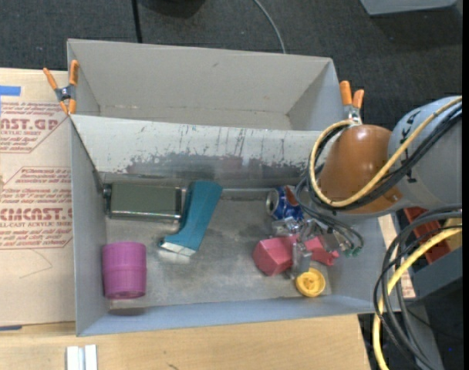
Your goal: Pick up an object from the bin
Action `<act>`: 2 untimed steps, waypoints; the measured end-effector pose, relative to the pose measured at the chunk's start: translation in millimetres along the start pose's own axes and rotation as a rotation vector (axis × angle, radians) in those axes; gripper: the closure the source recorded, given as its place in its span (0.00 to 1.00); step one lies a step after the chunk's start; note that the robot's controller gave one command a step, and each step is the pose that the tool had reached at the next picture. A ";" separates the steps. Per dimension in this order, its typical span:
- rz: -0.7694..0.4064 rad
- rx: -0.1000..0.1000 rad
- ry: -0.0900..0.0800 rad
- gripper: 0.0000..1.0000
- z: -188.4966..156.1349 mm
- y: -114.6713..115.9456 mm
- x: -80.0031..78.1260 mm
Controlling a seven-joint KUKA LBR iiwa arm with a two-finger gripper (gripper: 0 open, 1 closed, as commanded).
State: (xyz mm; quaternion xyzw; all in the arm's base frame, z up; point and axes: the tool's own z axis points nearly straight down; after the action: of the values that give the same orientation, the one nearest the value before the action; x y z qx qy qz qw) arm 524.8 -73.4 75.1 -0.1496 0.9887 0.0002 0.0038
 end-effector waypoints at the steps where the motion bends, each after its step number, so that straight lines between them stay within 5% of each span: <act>1: -0.014 -0.003 0.005 1.00 -20.7 1.0 6.9; 2: -0.031 -0.004 0.007 1.00 -67.6 -3.1 3.4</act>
Offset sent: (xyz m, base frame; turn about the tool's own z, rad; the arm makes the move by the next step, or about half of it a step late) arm 0.0021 -0.0066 0.0876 -0.0382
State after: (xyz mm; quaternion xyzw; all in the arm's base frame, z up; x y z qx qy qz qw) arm 521.9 -77.5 142.7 -0.1648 0.9863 0.0017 -0.0002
